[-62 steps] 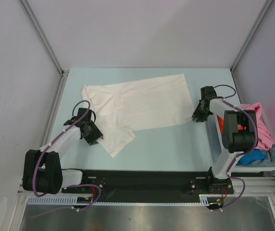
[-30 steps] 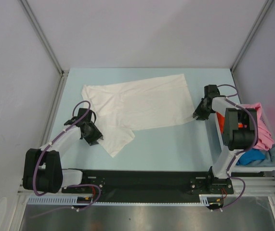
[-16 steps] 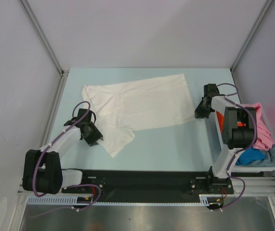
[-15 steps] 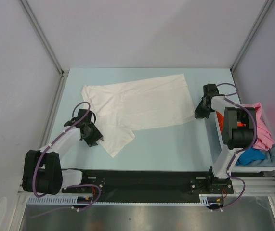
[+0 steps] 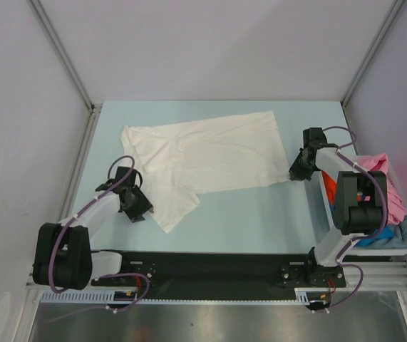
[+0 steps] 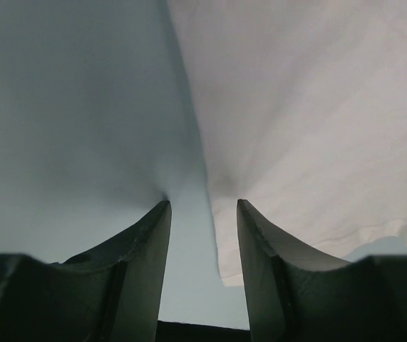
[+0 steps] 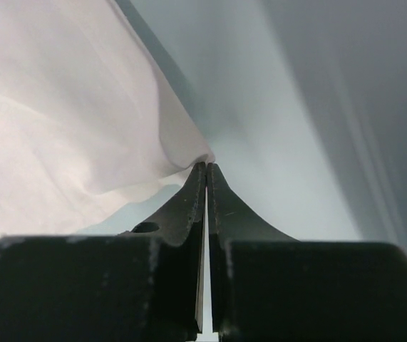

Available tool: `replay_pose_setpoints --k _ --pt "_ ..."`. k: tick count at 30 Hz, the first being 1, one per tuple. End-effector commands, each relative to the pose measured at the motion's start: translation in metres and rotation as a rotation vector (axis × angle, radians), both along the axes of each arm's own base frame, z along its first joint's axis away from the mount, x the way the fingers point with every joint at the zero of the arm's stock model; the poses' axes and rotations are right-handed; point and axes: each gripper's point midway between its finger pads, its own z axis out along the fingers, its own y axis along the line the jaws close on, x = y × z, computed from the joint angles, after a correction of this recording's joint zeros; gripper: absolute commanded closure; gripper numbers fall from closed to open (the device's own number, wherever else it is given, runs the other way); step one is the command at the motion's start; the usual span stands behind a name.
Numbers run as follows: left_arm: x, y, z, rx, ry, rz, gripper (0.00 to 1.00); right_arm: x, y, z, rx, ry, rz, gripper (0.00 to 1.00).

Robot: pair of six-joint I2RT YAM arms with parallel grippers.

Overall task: Fold and stack the t-shirts
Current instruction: Fold the tshirt

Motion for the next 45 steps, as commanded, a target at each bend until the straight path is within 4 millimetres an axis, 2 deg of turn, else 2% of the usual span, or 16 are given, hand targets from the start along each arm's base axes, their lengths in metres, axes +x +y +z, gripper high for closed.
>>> replay_pose_setpoints --k 1,5,8,12,15,16,21,26,31,35,41,45 --pt "0.018 -0.002 0.002 -0.015 -0.051 0.001 0.52 -0.006 -0.001 0.012 -0.002 -0.010 0.008 1.00" --pt "0.017 -0.002 -0.005 -0.014 -0.017 0.019 0.51 -0.008 0.000 0.013 0.002 -0.013 0.011 1.00" --pt "0.009 0.000 -0.018 -0.004 0.034 0.043 0.51 -0.011 0.010 0.015 -0.002 -0.013 0.047 1.00" --pt "0.004 -0.002 -0.031 -0.019 0.063 0.064 0.54 -0.015 0.014 0.018 -0.006 -0.011 0.066 1.00" --pt "0.003 0.001 -0.036 -0.008 0.077 0.070 0.69 -0.018 0.013 0.019 -0.022 -0.008 0.080 1.00" --pt "0.003 0.003 -0.037 0.000 0.079 0.067 0.77 -0.019 0.012 0.021 -0.030 -0.010 0.085 1.00" --pt "-0.001 0.015 -0.020 0.056 0.050 0.067 1.00 -0.027 0.005 0.026 -0.075 -0.008 0.094 1.00" --pt "-0.010 0.016 -0.006 0.047 0.006 0.083 1.00 -0.032 -0.011 0.022 -0.151 0.023 0.080 1.00" --pt "-0.018 0.011 -0.002 0.014 0.006 0.082 1.00 -0.031 -0.010 0.018 -0.141 0.041 0.087 1.00" --pt "-0.018 0.013 0.002 0.023 -0.017 0.066 1.00 -0.040 -0.006 0.013 -0.130 0.062 0.096 1.00" --pt "-0.010 0.015 0.018 0.037 -0.061 0.041 1.00 -0.047 0.000 0.014 -0.109 0.064 0.109 1.00" --pt "0.008 0.015 0.043 0.052 -0.119 0.003 1.00 -0.038 0.003 0.020 -0.092 0.047 0.122 1.00"
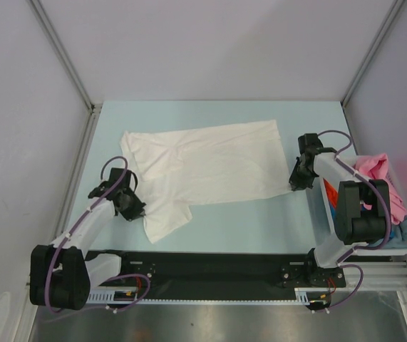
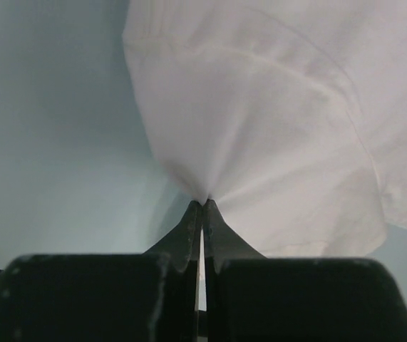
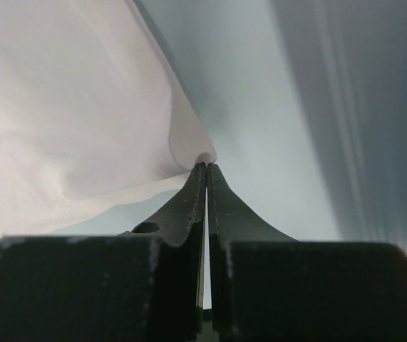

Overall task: Fold and stack the t-shirts
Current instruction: Fold the tshirt

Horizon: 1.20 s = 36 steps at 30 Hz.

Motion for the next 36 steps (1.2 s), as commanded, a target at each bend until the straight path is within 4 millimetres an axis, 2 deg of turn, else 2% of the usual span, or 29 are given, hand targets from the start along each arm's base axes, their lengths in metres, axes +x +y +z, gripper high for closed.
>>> replay_pose_setpoints --k 1,5,7,8,9,11,14,15,16,20,21,22,23,28,32,33,34,35,36 --pt "0.020 0.006 0.030 0.048 -0.069 -0.051 1.00 0.015 0.003 0.022 0.011 -0.056 0.021 1.00" --pt "0.043 0.009 0.054 0.073 -0.111 -0.072 1.00 0.036 0.004 0.034 0.008 -0.088 0.028 1.00" --pt "0.051 0.010 0.060 0.090 -0.116 -0.082 0.99 0.045 0.003 0.038 0.001 -0.102 0.031 1.00" --pt "0.055 0.011 0.059 0.096 -0.106 -0.087 1.00 0.055 0.004 0.047 -0.001 -0.128 0.032 1.00" --pt "0.066 0.010 0.068 0.100 -0.131 -0.090 1.00 0.059 0.004 0.043 -0.002 -0.119 0.033 1.00" --pt "0.077 0.010 0.073 0.108 -0.139 -0.104 0.99 0.073 0.006 0.051 0.006 -0.152 0.037 1.00" --pt "0.107 0.008 0.091 0.117 -0.183 -0.120 1.00 0.086 0.009 0.044 0.022 -0.143 0.033 1.00" --pt "0.113 0.008 0.087 0.121 -0.165 -0.125 1.00 0.093 0.010 0.047 0.022 -0.155 0.034 1.00" --pt "0.119 0.010 0.088 0.132 -0.166 -0.125 1.00 0.096 0.008 0.040 0.015 -0.139 0.031 1.00" --pt "0.151 0.016 0.104 0.156 -0.209 -0.120 1.00 0.117 0.006 0.041 0.000 -0.149 0.039 1.00" --pt "0.155 0.020 0.105 0.157 -0.213 -0.113 1.00 0.120 0.007 0.041 0.000 -0.147 0.042 1.00" --pt "0.159 0.021 0.101 0.158 -0.201 -0.111 1.00 0.129 0.008 0.048 0.003 -0.168 0.043 1.00" --pt "0.166 0.021 0.106 0.152 -0.220 -0.106 1.00 0.132 0.009 0.042 0.004 -0.155 0.045 1.00" --pt "0.188 0.033 0.102 0.128 -0.223 -0.082 1.00 0.160 0.013 0.041 0.020 -0.176 0.047 1.00" --pt "0.202 0.031 0.101 0.118 -0.219 -0.098 1.00 0.180 0.015 0.047 0.027 -0.210 0.043 1.00" --pt "0.204 0.030 0.100 0.118 -0.218 -0.104 1.00 0.183 0.016 0.040 0.033 -0.202 0.044 1.00" --pt "0.207 0.041 0.100 0.121 -0.218 -0.080 1.00 0.185 0.016 0.041 0.033 -0.199 0.042 1.00" --pt "0.211 0.041 0.100 0.119 -0.218 -0.083 1.00 0.192 0.017 0.044 0.034 -0.211 0.042 1.00" --pt "0.213 0.040 0.099 0.114 -0.216 -0.088 1.00 0.193 0.017 0.038 0.035 -0.199 0.043 1.00"
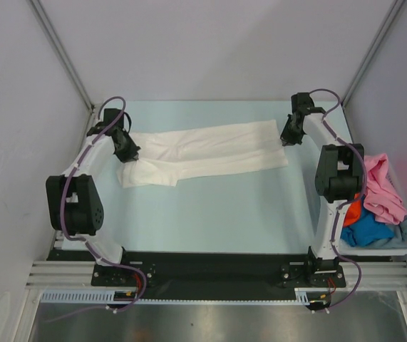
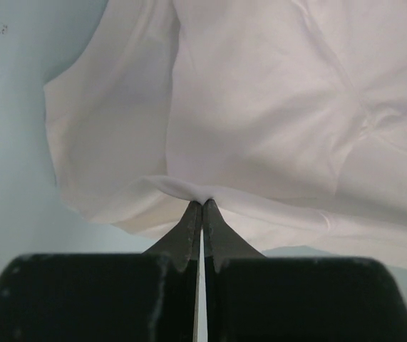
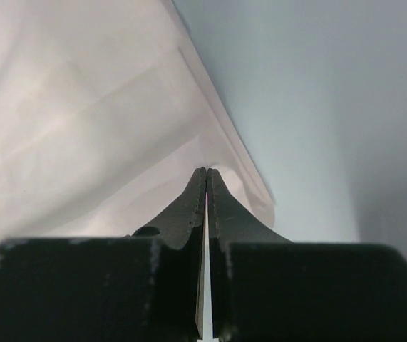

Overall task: Fold and stack the t-shirts
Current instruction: Fold the tshirt

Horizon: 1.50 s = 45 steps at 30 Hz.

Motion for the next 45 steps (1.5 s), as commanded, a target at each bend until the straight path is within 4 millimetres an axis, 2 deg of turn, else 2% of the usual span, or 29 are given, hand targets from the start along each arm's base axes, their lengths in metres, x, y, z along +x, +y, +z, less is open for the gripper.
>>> replay_pose_setpoints --k 1,11,24,35,45 --pt "0.022 0.009 0.017 0.007 -0.062 -0.013 1.00 0.017 0.002 0.004 0.001 -0.022 0.004 1.00" --pt "0.036 0.011 0.013 -0.010 -0.059 -0.015 1.00 0.033 0.000 -0.006 0.011 -0.026 -0.012 1.00" --pt "0.052 0.013 -0.002 -0.026 -0.029 -0.035 1.00 0.050 -0.004 -0.010 0.024 -0.034 -0.041 1.00" --pt "0.069 0.012 -0.009 -0.042 -0.017 -0.047 1.00 0.057 -0.005 -0.016 0.026 -0.023 -0.053 1.00" --pt "0.070 0.019 -0.020 -0.036 0.008 -0.037 1.00 0.060 -0.004 -0.019 0.037 -0.026 -0.055 1.00"
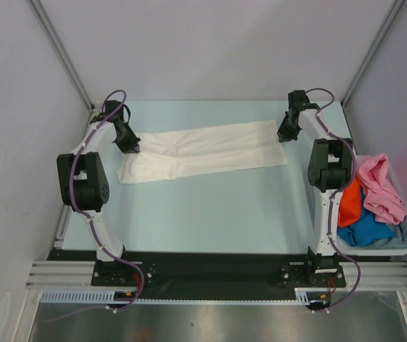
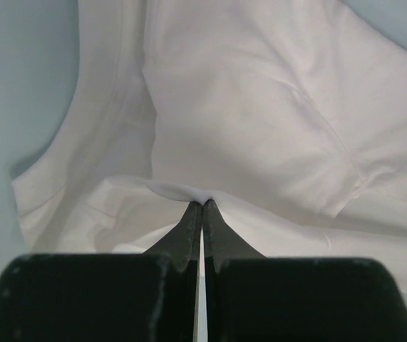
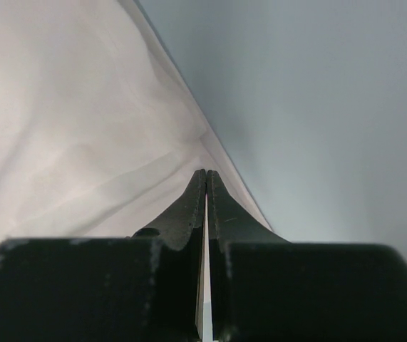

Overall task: Fold and stack the t-shirts
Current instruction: Fold the tshirt

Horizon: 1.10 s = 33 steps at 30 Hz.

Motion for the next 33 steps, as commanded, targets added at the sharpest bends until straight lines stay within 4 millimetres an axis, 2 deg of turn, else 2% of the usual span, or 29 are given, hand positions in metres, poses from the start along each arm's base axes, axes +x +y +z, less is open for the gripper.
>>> replay_pose_setpoints --k 1,7,17,23,24,25,27,28,29,31,32,33 --pt "0.011 0.011 0.012 0.015 -0.041 0.000 1.00 0.013 -0.005 0.015 0.006 -0.042 -0.027 1.00" --pt "0.012 0.016 0.008 0.015 -0.035 0.006 1.00 0.016 -0.006 0.008 0.009 -0.035 -0.035 1.00" --pt "0.014 0.013 -0.001 0.005 -0.016 -0.005 1.00 0.019 -0.004 0.003 0.013 -0.025 -0.038 1.00" --pt "0.013 0.014 -0.005 0.003 -0.007 -0.008 0.96 0.016 -0.005 -0.001 0.011 -0.006 -0.046 0.99" --pt "0.013 0.013 -0.005 0.005 -0.007 -0.010 0.94 0.016 -0.006 -0.001 0.009 -0.004 -0.047 0.97" --pt "0.013 0.014 -0.005 0.003 -0.007 -0.009 0.87 0.015 -0.006 0.000 0.009 -0.004 -0.043 0.94" --pt "0.013 0.016 0.000 0.023 -0.016 -0.014 0.81 0.015 -0.005 0.005 0.006 -0.009 -0.035 0.84" --pt "0.012 0.018 0.004 0.033 -0.025 -0.010 0.71 0.015 -0.008 0.011 -0.009 -0.014 -0.034 0.81" --pt "0.012 0.020 0.009 0.046 -0.036 -0.014 0.67 0.011 -0.011 0.015 -0.023 0.004 -0.032 0.72" --pt "0.013 0.023 0.033 0.071 -0.093 -0.023 0.57 0.012 -0.019 0.039 -0.082 -0.023 -0.012 0.66" --pt "0.013 0.023 0.042 0.081 -0.114 -0.035 0.55 0.006 -0.023 0.045 -0.110 -0.008 -0.003 0.61" --pt "0.012 0.028 0.063 0.116 -0.161 -0.027 0.54 0.002 -0.025 0.052 -0.130 -0.006 0.003 0.57"
